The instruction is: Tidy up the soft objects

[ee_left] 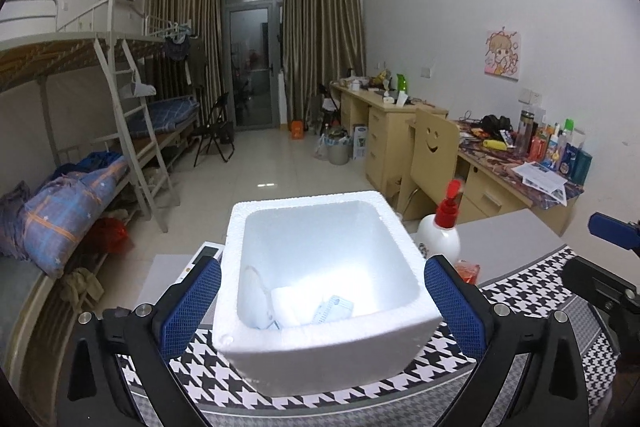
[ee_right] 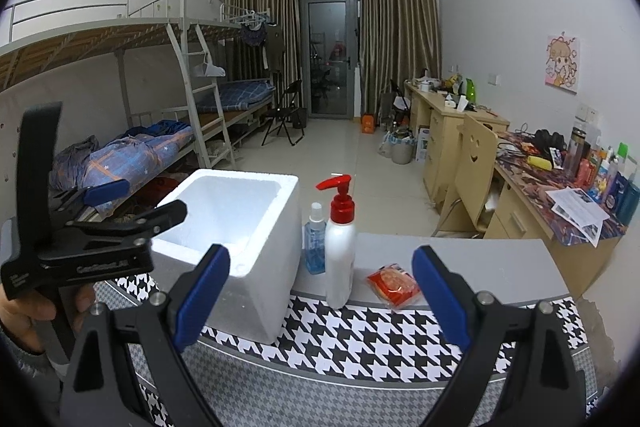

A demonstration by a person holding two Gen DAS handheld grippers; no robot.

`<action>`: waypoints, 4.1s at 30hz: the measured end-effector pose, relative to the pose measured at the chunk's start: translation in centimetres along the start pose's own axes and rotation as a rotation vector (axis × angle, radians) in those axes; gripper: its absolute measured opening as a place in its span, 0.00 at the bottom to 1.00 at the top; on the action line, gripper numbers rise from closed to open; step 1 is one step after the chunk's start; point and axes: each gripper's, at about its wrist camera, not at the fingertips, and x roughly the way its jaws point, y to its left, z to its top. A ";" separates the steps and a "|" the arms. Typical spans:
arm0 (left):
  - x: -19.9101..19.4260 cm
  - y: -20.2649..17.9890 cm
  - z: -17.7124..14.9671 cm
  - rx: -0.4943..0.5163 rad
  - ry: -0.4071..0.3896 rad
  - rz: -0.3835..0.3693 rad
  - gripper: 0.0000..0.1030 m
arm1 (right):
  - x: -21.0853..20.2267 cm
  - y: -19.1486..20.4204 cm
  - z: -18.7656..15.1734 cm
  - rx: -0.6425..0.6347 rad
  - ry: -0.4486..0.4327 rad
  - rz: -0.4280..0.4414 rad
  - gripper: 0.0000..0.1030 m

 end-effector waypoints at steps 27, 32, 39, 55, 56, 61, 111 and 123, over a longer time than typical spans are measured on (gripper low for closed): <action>-8.1 -0.9 -2.4 0.010 -0.085 -0.051 0.99 | -5.9 0.8 -1.4 0.014 -0.060 -0.004 0.92; -9.2 -1.3 -3.0 0.011 -0.094 -0.063 0.99 | -6.6 0.6 -1.8 0.021 -0.067 -0.010 0.92; -10.3 -1.7 -3.7 0.012 -0.107 -0.085 0.99 | -7.6 0.4 -2.6 0.036 -0.070 -0.013 0.92; -13.4 -2.8 -6.0 0.013 -0.148 -0.135 0.99 | -10.3 0.8 -4.7 0.034 -0.099 -0.026 0.92; -13.6 -2.9 -6.2 0.014 -0.154 -0.138 0.99 | -10.5 0.9 -4.8 0.035 -0.102 -0.026 0.92; -13.9 -3.0 -6.6 0.012 -0.165 -0.145 0.99 | -11.1 1.0 -5.4 0.041 -0.113 -0.026 0.92; -13.5 -8.0 -15.0 0.075 -0.122 -0.242 0.99 | -14.1 -1.4 -14.4 0.103 -0.121 -0.171 0.92; -11.7 -8.9 -16.2 0.091 -0.062 -0.270 0.99 | -13.9 -2.8 -16.0 0.141 -0.094 -0.214 0.92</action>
